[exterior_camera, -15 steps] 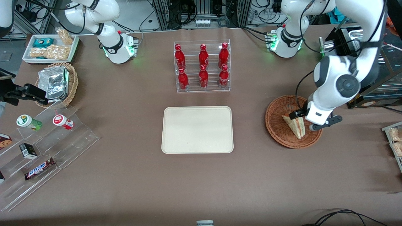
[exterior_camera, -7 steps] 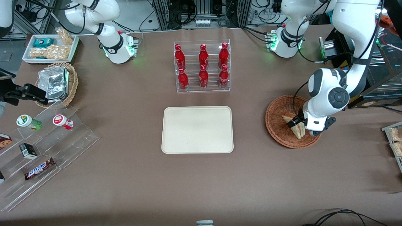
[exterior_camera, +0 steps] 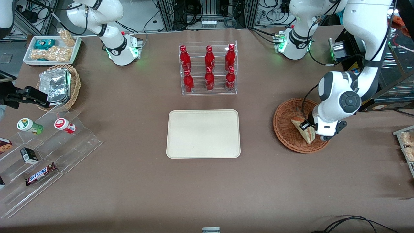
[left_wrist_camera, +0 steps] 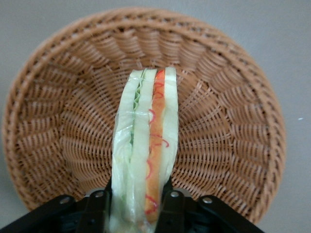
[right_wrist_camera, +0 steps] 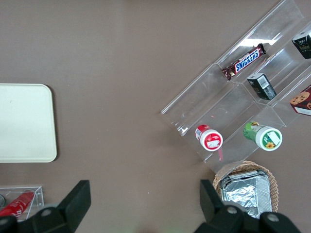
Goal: Place sandwich from basket to tray
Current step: 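Lift the sandwich and carry it with the left gripper to the cream tray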
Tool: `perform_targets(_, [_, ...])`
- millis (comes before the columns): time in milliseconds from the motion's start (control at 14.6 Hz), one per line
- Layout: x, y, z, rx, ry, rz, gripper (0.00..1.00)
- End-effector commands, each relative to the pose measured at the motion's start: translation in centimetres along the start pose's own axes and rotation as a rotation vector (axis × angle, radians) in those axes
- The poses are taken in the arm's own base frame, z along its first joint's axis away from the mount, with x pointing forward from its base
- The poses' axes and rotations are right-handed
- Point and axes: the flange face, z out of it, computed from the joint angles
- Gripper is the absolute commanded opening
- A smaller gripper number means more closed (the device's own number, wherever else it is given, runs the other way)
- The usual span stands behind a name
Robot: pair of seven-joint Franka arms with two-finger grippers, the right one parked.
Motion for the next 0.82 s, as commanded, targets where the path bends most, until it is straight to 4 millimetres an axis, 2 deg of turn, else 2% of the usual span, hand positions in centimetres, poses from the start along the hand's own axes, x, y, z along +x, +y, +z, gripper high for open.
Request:
perform_targets(0, [-1.7,1.0,-6.6,0.005,0.034,0.031,0.04])
perform_targets(68, [-3.5,2.9,-8.8,0.011,0.040,0.076,0.04])
perform_targets(137, [-4.4,4.1,-10.7,0.023,0.039,0.106,0.05])
perform_targets(205, [-7.0,7.2,-12.0,0.031,0.039,0.178,0.07])
perform_targets(274, [-10.4,11.3,-12.2,0.034,0.038,0.253,0.08])
perform_targets(479, [-18.6,18.8,-10.4,0.032,0.037,0.422,0.08])
perform_targets(615, [-24.2,24.2,-7.8,0.043,0.041,0.545,0.09])
perform_targets(752, [-28.1,28.6,-4.8,0.059,0.053,0.602,0.11])
